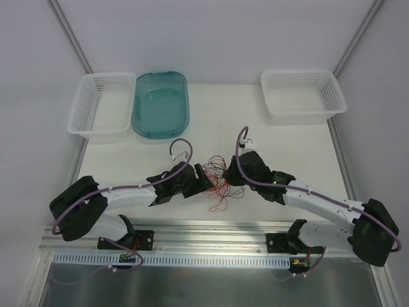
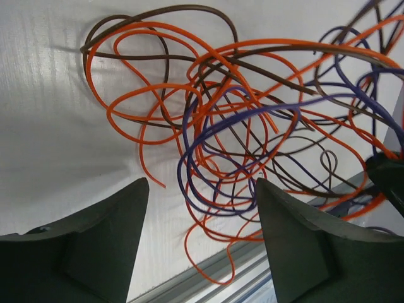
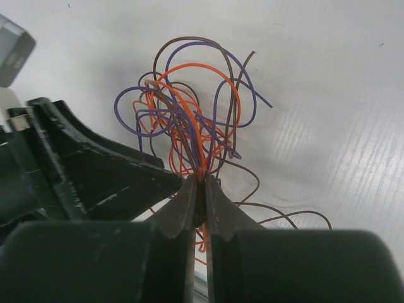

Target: Untangle the cables

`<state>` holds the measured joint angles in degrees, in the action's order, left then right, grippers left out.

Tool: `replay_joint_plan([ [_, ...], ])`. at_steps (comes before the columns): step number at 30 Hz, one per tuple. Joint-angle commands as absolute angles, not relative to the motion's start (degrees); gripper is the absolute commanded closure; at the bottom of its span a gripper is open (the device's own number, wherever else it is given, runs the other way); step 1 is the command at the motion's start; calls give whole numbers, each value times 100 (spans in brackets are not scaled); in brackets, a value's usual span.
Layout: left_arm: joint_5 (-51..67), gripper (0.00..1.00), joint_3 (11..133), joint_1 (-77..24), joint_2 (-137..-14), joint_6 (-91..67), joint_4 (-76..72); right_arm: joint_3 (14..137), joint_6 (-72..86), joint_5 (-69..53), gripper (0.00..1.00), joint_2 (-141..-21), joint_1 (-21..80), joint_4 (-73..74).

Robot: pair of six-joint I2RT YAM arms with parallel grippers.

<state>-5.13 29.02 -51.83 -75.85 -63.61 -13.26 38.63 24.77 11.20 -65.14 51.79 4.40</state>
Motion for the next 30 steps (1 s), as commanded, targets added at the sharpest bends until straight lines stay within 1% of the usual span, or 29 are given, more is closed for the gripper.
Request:
replay_joint_plan([
  [1, -694, 34, 3120, -5238, -7953, -6617, -1845, 3876, 2716, 1134, 99, -6512, 5256, 26],
  [2, -712, 36, 3120, -5238, -8006, -6636, -1907, 3850, 2725, 1125, 99, -6530, 5282, -113],
  [5, -843, 52, 3164, -5238, -8174, -6627, -2048, 3780, 2786, 1125, 99, -6522, 5352, -132],
  [6, -948, 67, 3173, -5238, -8217, -6601, -2057, 3736, 2812, 1134, 99, -6504, 5353, -132],
  [10, -1203, 100, 3138, -5238, -8060, -6399, -1899, 3656, 2795, 1335, 98, -6399, 5361, 165],
  [16, -1985, 100, 3103, -5238, -7156, -5556, -1003, 3498, 2655, 2405, 90, -5925, 5353, 1141],
  [17, -2256, 100, 3094, -5230, -7015, -5442, -706, 3498, 2593, 2547, 90, -5785, 5353, 1282],
  [22, -2627, 100, 3243, -5124, -6232, -4510, 104, 3665, 2356, 3426, 82, -5537, 5353, 2161],
  [26, -2707, 100, 3497, -5098, -5881, -3956, 606, 3875, 2215, 3621, 73, -5458, 5335, 2504],
  [27, -2681, 100, 3533, -5098, -5802, -3711, 720, 3911, 2137, 3612, 66, -5458, 5335, 2592],
  [28, -2568, 100, 3577, -5098, -5783, -3622, 808, 3955, 2075, 3517, 63, -5449, 5335, 2584],
  [29, -2497, 100, 3673, -5098, -5775, -3534, 869, 3990, 1961, 3420, 57, -5441, 5335, 2549],
  [30, -2366, 100, 3700, -5106, -5783, -3394, 922, 3999, 1629, 3010, 53, -5423, 5335, 2340],
])
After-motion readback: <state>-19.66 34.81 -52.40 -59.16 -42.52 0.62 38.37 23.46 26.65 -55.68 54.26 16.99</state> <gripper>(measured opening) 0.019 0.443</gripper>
